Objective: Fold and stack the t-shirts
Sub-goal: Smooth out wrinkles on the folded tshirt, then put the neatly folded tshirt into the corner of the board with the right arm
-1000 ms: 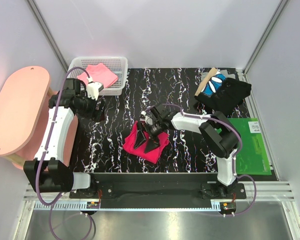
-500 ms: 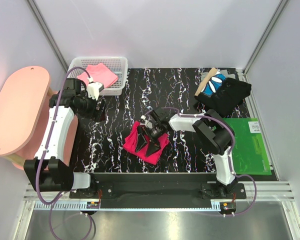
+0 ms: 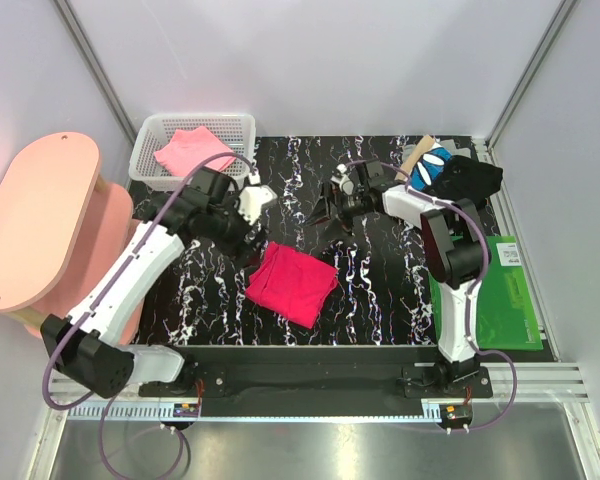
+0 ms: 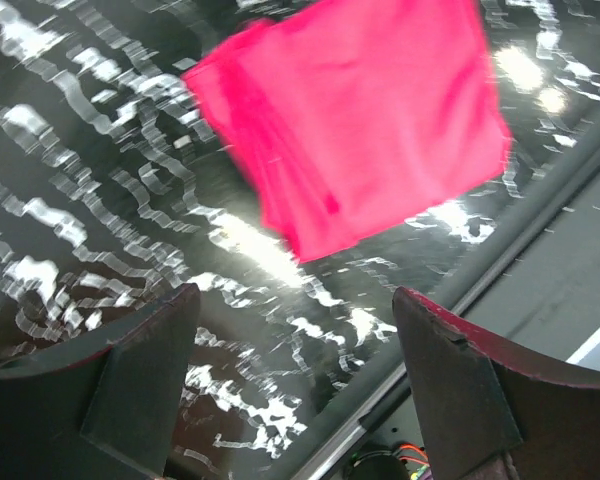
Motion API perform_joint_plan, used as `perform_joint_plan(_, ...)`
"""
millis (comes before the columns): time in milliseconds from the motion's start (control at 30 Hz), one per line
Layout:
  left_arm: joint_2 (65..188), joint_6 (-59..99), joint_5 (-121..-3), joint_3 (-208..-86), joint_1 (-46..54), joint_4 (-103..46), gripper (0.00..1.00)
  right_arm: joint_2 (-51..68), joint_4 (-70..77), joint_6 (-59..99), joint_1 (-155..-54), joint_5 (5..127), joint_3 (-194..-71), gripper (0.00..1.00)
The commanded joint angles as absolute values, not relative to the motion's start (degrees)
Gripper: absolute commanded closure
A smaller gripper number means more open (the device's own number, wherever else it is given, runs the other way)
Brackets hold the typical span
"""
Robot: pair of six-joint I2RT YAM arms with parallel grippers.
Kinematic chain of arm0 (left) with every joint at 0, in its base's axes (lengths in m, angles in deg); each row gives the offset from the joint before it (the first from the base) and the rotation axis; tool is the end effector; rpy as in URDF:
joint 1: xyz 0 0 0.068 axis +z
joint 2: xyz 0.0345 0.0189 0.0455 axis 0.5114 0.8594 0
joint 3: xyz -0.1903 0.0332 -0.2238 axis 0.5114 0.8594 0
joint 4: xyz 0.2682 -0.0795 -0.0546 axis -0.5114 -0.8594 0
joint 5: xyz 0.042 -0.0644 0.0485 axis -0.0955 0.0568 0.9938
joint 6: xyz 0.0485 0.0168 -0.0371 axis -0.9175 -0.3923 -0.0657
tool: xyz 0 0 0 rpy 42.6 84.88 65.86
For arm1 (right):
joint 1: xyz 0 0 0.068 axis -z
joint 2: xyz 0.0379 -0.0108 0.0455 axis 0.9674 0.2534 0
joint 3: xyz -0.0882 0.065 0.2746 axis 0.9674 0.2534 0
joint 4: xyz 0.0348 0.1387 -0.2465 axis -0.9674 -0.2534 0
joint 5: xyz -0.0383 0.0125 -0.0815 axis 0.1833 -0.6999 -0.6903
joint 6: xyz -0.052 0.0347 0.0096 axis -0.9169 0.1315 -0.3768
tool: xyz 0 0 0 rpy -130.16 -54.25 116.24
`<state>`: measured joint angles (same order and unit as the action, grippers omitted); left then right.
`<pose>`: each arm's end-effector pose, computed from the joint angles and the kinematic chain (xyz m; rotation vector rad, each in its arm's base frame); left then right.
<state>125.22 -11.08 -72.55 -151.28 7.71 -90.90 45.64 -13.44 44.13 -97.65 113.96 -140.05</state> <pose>0.2438 -0.1207 0.3578 1.0475 2.3469 -0.4464 0.4231 0.2170 0.1796 -0.2543 2.5744 1.5801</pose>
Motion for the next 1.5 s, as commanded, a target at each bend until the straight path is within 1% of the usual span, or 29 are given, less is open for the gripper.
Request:
perform_joint_plan(0, 126.6, -8.4, -71.1, -149.5, 1.1, -88.3, 0.18, 52.7, -14.5, 41.0, -96.9, 114.3, -143.3, 0.05)
perform_joint_plan(133, 129.9, -9.0, -69.9, -147.3, -6.2, -86.1, 0.18, 56.4, -16.2, 38.1, -96.5, 115.5, -144.3, 0.04)
perform_joint_plan(333, 136.0, -8.9, -71.4, -143.9, -11.0, -82.2, 0.20, 59.2, -17.0, 35.3, -96.4, 116.4, -141.9, 0.04)
perform_joint_plan(533, 140.4, -10.5, -71.6, -142.3, -14.3, -79.2, 0.21, 58.2, -17.5, 34.3, -98.1, 115.3, -138.6, 0.06)
perform_joint_plan(700, 143.4, -13.1, -69.4, -139.5, -14.7, -74.8, 0.22, 57.2, -18.6, 33.0, -100.3, 114.6, -135.9, 0.07)
perform_joint_plan(867, 144.5, -13.3, -69.6, -135.2, -14.6, -70.8, 0.25, 56.4, -19.8, 32.1, -102.2, 113.8, -134.5, 0.08)
perform_joint_plan(1033, 144.4, -13.1, -70.3, -132.6, -14.5, -69.2, 0.34, 55.3, -21.1, 31.8, -104.3, 112.9, -132.9, 0.09)
perform_joint_plan(1233, 143.8, -12.9, -70.5, -130.9, -12.8, -66.5, 0.35, 54.6, -21.5, 32.2, -108.9, 112.2, -130.7, 0.15)
perform_joint_plan(1400, 143.2, -13.3, -70.8, -130.2, -11.9, -66.2, 0.36, 54.9, -21.2, 32.7, -112.1, 112.0, -129.0, 0.18)
perform_joint_plan(1433, 143.0, -13.4, -70.6, -130.2, -11.9, -66.3, 0.36, 55.3, -21.2, 32.7, -112.5, 112.1, -129.0, 0.19)
perform_joint_plan(1467, 142.6, -13.5, -70.5, -130.4, -11.8, -66.4, 0.36, 55.6, -21.1, 33.0, -113.2, 112.0, -129.1, 0.24)
